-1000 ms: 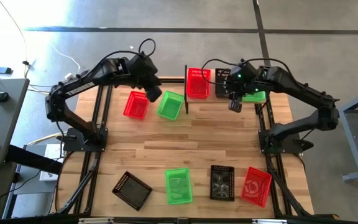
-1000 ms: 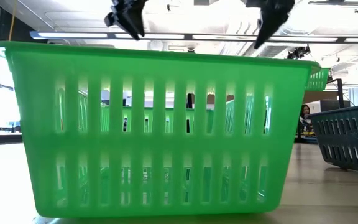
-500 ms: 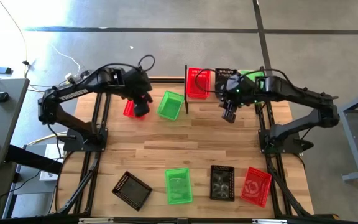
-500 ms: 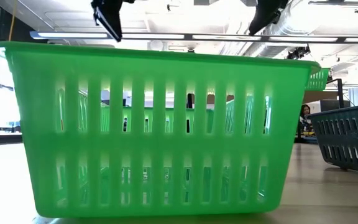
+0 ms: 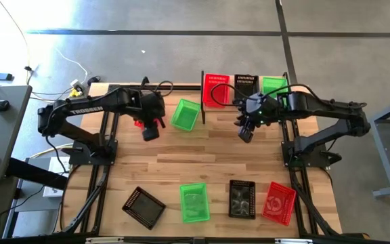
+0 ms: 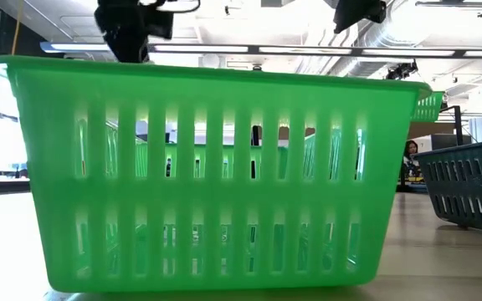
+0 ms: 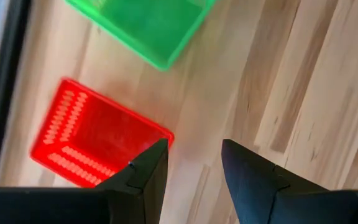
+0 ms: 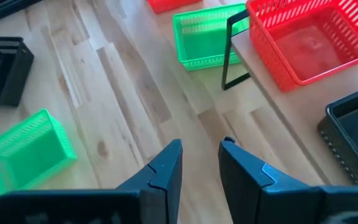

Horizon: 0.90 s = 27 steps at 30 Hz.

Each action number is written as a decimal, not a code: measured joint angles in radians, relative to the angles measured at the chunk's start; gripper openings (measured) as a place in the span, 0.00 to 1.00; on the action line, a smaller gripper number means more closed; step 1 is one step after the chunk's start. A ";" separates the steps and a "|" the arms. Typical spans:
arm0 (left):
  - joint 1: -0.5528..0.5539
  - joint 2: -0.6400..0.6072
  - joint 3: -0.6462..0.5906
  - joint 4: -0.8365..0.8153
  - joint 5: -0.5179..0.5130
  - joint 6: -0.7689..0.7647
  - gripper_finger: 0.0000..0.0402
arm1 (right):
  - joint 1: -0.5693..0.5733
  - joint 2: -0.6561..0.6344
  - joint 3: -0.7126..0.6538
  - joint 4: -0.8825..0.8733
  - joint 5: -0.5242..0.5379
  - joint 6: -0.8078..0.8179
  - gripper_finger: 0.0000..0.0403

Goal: Stack baskets on shelf by color
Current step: Stack the top green basket on top of the other green basket on the shelf

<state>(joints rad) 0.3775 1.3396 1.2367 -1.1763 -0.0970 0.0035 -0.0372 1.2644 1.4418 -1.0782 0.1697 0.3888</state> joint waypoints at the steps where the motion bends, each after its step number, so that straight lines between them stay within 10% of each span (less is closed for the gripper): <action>1: 0.000 0.000 -0.018 -0.001 0.000 -0.006 0.35 | 0.007 0.000 0.000 0.000 0.017 0.006 0.22; 19: 0.002 0.001 -0.194 0.033 -0.120 0.031 0.35 | 0.033 0.000 0.000 0.000 0.117 0.041 0.22; 27: 0.002 0.002 -0.194 0.290 -0.042 0.204 0.35 | 0.033 0.000 0.000 0.000 0.117 0.041 0.22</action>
<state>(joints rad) 0.3790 1.3411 1.0431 -0.8866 -0.1391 0.2079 -0.0044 1.2648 1.4418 -1.0786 0.2871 0.4301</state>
